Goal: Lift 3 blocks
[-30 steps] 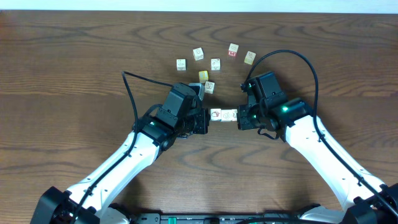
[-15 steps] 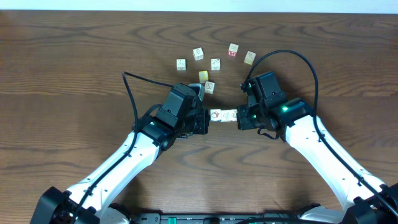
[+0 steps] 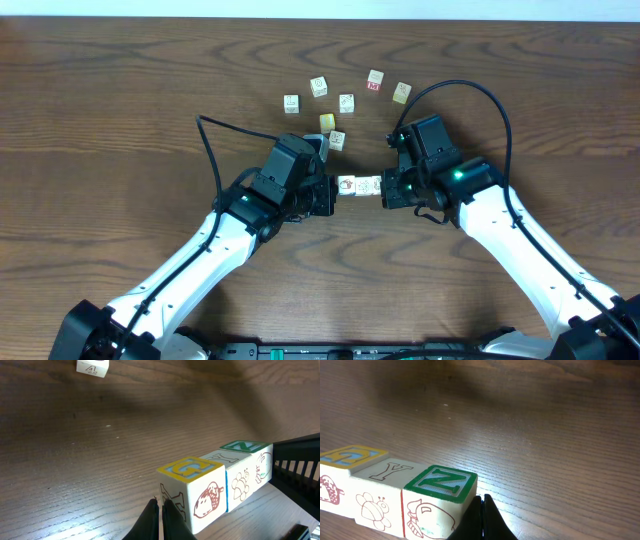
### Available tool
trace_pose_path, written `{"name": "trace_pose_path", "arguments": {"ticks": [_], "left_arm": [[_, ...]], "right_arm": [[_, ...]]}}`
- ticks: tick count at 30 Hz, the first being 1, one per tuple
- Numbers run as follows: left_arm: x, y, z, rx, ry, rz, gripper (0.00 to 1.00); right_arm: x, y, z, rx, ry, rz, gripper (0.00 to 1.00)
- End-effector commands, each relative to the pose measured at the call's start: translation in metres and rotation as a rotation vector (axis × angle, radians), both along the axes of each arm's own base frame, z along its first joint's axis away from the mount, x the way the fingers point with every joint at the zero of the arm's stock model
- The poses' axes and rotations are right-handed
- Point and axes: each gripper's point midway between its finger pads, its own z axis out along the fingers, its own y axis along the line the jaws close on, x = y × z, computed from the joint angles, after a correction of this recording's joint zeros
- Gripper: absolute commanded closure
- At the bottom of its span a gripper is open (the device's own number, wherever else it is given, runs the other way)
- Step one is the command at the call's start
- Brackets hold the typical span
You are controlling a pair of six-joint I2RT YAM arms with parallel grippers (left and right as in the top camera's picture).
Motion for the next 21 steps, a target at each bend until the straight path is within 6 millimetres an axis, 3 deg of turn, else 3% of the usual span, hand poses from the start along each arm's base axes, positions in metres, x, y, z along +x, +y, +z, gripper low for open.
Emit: {"name": "trace_pose_path", "arguments": {"ticks": [1, 21], "left_arm": [[-0.0031, -0.0304, 0.0403, -0.109, -0.059, -0.108, 0.93], [-0.0014, -0.0288, 0.0404, -0.099, -0.069, -0.1, 0.93]], "right_arm": [[-0.0101, 0.0401, 0.0276, 0.174, 0.001, 0.13, 0.99], [-0.0102, 0.04, 0.0276, 0.173, 0.001, 0.13, 0.99]]}}
